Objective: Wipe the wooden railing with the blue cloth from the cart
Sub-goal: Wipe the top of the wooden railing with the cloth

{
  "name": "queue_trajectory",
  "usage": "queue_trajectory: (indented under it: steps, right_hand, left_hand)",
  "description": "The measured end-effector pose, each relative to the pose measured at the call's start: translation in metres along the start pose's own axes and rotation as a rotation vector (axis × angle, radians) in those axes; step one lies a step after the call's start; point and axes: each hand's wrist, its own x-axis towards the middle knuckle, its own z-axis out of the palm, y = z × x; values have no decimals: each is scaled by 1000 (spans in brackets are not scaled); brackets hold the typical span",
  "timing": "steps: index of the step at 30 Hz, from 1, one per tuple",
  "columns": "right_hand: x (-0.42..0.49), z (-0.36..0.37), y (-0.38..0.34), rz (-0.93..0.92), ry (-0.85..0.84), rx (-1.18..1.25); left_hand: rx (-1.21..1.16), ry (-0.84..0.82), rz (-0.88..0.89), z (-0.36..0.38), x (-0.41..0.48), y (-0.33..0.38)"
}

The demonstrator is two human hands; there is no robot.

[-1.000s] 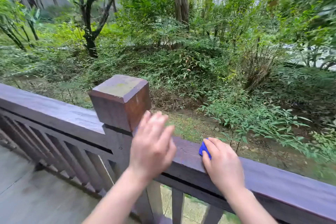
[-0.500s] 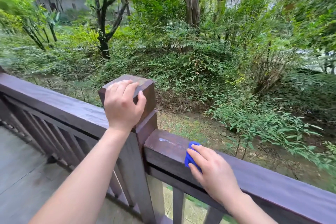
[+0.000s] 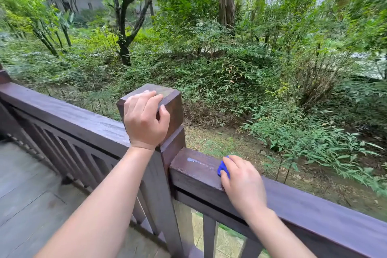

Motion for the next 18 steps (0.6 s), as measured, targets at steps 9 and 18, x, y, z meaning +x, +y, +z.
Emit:
queue_trajectory:
  steps: [9,18]
  right_hand:
    - [-6,-1,6,-85,-13,18]
    - [-11,4,0,-226,-46,30]
  left_hand:
    - [30,-7,14,0,0,-1]
    - [54,4,8,1,-1,1]
